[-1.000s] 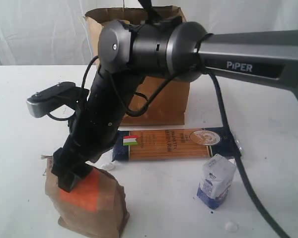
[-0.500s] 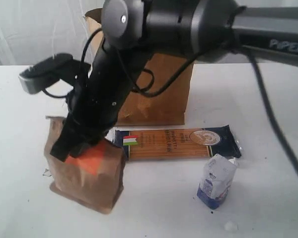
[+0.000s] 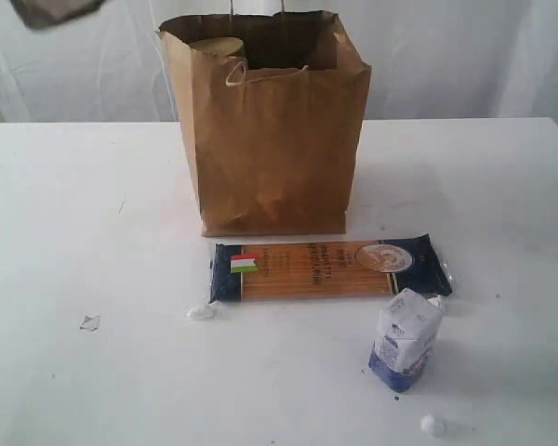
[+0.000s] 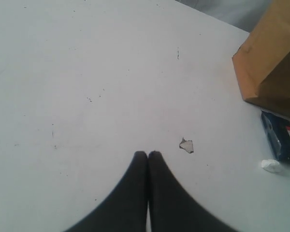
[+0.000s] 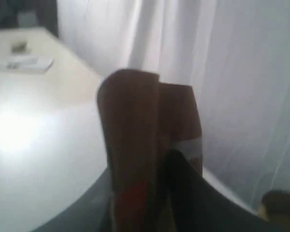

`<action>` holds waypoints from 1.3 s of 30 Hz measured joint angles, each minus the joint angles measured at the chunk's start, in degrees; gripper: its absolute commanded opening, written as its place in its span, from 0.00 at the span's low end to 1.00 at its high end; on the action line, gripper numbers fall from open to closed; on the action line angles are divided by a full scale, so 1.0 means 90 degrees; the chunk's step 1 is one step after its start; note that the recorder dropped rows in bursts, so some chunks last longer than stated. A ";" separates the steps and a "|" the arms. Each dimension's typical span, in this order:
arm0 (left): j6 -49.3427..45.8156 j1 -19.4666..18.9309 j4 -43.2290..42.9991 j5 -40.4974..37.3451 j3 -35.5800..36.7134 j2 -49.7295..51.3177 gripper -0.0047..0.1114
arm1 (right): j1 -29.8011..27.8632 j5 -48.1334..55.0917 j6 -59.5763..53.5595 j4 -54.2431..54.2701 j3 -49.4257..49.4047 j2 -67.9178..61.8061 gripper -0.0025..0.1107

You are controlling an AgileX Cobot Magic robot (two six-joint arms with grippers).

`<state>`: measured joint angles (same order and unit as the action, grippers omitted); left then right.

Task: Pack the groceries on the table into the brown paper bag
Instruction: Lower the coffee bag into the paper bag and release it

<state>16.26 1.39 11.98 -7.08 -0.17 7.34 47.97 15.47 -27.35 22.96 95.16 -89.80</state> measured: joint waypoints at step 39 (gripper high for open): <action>0.0000 0.0000 0.0000 -0.0009 0.0000 -0.0424 0.04 | -0.2292 -0.0160 -0.3328 -0.0317 -0.0932 -0.0635 0.02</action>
<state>16.26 1.39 11.98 -7.15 -0.17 3.52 27.34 14.03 -57.31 20.10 86.77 -95.52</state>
